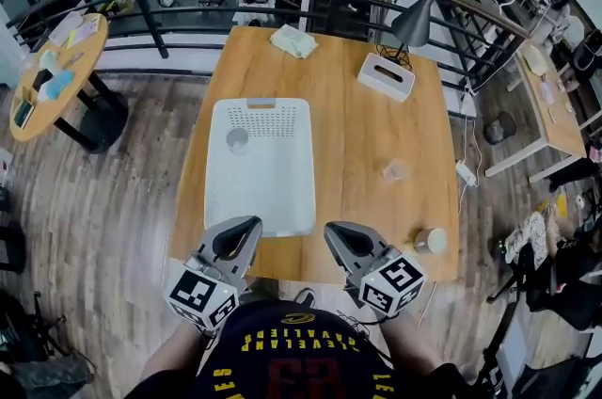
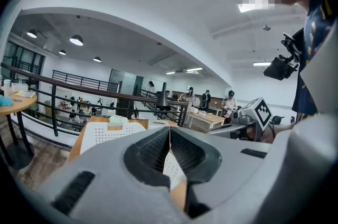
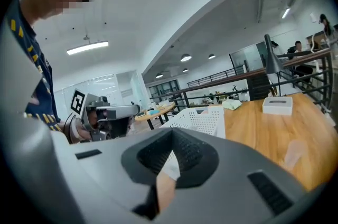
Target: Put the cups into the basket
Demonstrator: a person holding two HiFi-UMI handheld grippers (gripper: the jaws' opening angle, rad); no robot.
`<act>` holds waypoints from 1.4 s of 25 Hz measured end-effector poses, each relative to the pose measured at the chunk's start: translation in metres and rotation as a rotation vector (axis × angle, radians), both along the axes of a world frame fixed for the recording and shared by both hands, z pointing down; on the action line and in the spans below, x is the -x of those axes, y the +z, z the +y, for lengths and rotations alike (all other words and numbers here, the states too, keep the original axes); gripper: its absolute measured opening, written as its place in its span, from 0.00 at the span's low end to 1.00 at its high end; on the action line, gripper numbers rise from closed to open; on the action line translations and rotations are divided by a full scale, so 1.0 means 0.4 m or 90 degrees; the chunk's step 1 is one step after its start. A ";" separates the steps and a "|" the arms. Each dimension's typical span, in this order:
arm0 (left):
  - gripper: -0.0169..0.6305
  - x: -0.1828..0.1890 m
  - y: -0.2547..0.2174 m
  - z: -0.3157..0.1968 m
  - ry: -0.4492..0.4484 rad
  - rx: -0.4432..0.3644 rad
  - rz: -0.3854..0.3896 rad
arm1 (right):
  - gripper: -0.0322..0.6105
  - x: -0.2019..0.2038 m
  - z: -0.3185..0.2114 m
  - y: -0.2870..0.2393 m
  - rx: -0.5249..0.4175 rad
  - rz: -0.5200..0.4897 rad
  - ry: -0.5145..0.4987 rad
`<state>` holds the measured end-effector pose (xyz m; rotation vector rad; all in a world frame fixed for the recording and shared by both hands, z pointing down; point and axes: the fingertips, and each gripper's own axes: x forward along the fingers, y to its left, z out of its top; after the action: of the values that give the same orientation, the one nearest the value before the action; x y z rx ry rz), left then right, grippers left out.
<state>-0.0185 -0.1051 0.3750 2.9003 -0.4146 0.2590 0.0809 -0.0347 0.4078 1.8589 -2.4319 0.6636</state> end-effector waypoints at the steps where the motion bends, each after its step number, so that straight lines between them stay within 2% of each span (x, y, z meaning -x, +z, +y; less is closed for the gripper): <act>1: 0.05 -0.010 0.004 0.038 0.007 0.010 0.002 | 0.07 0.000 0.033 0.006 0.000 -0.006 0.001; 9: 0.05 -0.034 0.083 0.297 0.036 0.060 -0.050 | 0.07 0.027 0.231 0.079 -0.005 -0.103 0.012; 12: 0.05 -0.037 0.108 0.356 0.054 0.082 -0.072 | 0.07 0.029 0.276 0.082 -0.015 -0.117 0.049; 16: 0.05 -0.061 0.126 0.418 0.093 0.104 -0.073 | 0.07 0.028 0.330 0.081 -0.030 -0.092 0.107; 21: 0.05 -0.071 0.139 0.480 0.150 0.115 -0.061 | 0.07 0.045 0.373 0.101 -0.009 -0.056 0.149; 28: 0.05 0.015 0.137 0.510 0.193 0.132 -0.040 | 0.07 0.141 0.404 0.073 -0.002 -0.020 0.193; 35: 0.05 0.106 0.085 0.524 0.246 0.113 0.007 | 0.07 0.226 0.413 0.017 -0.016 0.046 0.247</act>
<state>-0.0608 0.1047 0.4090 2.7800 0.1688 0.3179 -0.0096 0.1305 0.4145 2.3452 -2.0619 0.5630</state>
